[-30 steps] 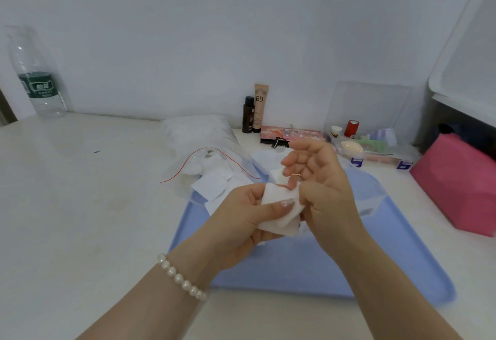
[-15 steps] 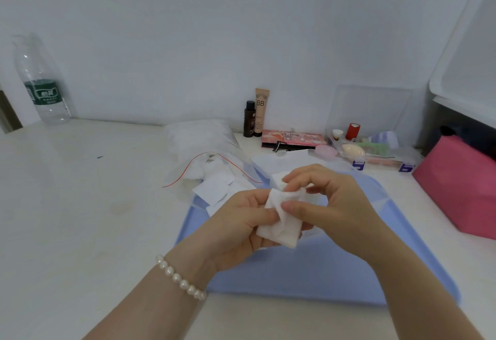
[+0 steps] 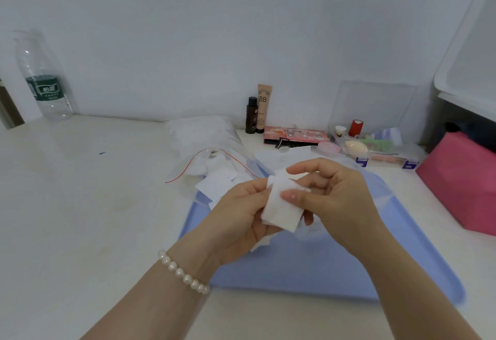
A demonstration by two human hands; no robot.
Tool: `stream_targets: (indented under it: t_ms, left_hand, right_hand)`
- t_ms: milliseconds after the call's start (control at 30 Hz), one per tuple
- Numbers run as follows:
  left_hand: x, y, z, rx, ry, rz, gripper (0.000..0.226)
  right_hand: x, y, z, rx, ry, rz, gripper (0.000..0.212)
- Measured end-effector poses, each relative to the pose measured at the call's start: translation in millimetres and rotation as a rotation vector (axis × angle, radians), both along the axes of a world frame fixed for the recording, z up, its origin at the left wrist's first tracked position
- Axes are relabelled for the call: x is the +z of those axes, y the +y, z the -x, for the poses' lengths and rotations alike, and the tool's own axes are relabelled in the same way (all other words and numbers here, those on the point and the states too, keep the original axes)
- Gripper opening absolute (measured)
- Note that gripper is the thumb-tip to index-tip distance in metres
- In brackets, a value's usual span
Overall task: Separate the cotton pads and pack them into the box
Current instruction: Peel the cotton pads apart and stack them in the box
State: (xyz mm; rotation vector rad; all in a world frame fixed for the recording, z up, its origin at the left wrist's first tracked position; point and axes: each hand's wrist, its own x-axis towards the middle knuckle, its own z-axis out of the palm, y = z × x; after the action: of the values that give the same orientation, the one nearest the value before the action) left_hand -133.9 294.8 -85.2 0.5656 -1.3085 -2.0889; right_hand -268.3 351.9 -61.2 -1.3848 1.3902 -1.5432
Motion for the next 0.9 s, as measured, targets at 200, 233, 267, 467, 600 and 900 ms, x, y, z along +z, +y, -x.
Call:
stream_targets:
  t_ms: [200,233,267,467,600,900]
  left_hand:
    - [2,-1,-2,-0.003,-0.022,-0.082,0.031]
    - [3,0,-3,-0.01,-0.022,-0.088,0.032]
    - [3,0,-3,-0.017,-0.018,-0.098,0.033]
    - [1,-1,-2,-0.089,-0.029,-0.088,0.047]
    - [1,3,-3,-0.13,-0.052,0.052,0.029]
    - [29,-26,-27,0.14,0.013,0.063,0.023]
  right_hand:
    - [4,2,3,-0.009,0.104,-0.039,0.03]
    - [5,3,2,-0.002,0.114,-0.057,0.029]
    - [6,3,2,0.003,0.123,-0.073,0.028]
    - [5,3,1,-0.01,0.182,-0.102,0.028]
    - [1,3,-1,-0.058,0.203,-0.072,0.027]
    - [-20,-4,-17,-0.332,0.342,0.124,0.028]
